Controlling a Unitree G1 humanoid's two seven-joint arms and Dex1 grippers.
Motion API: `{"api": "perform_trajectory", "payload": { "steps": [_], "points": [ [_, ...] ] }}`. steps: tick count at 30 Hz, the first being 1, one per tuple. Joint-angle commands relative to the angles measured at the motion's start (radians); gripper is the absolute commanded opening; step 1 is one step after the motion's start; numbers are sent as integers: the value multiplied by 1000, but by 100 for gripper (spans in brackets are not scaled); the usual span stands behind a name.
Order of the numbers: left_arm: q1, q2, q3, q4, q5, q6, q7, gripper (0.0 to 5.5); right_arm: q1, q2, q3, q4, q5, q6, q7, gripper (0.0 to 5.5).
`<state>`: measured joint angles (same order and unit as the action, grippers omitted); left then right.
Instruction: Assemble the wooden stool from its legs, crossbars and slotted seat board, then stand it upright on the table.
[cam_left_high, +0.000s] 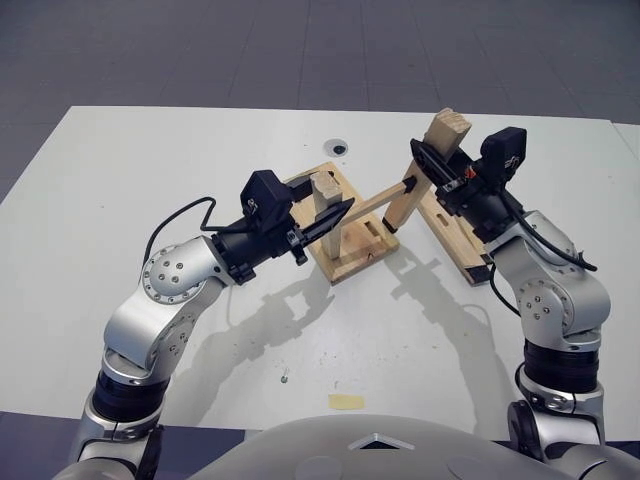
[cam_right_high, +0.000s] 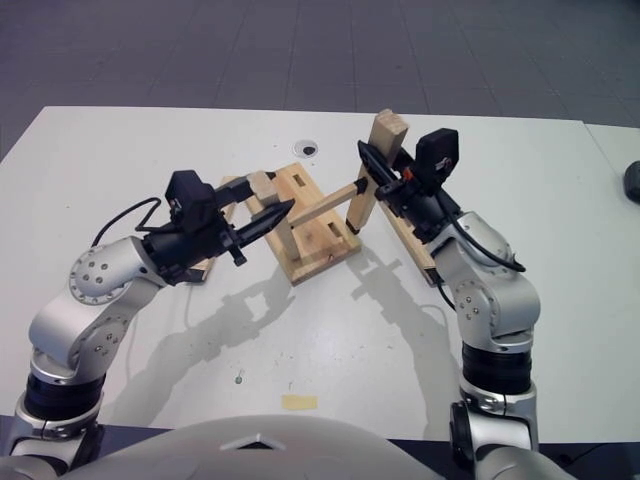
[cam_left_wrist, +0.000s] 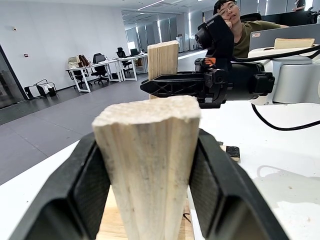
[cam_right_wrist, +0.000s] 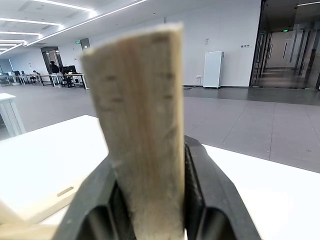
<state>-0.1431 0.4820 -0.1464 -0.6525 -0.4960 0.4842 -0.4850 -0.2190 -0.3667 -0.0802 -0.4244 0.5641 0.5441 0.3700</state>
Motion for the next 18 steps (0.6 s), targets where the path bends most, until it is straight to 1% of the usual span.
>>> {"api": "perform_trajectory", "payload": {
  "steps": [1, 7, 12, 18],
  "points": [
    [14, 12, -77, 113, 79, 85, 18, 206, -7, 21, 205, -56, 17, -18, 177, 109],
    [-6, -18, -36, 94, 35, 84, 34, 206, -34, 42, 187, -22, 26, -22, 155, 109],
    [22, -28, -4, 72, 13, 89, 43, 206, -116, 104, 105, 20, 117, 58, 90, 109],
    [7, -20, -11, 85, 20, 97, 24, 206, -120, 117, 98, 1, 98, 65, 77, 109]
  ]
}}
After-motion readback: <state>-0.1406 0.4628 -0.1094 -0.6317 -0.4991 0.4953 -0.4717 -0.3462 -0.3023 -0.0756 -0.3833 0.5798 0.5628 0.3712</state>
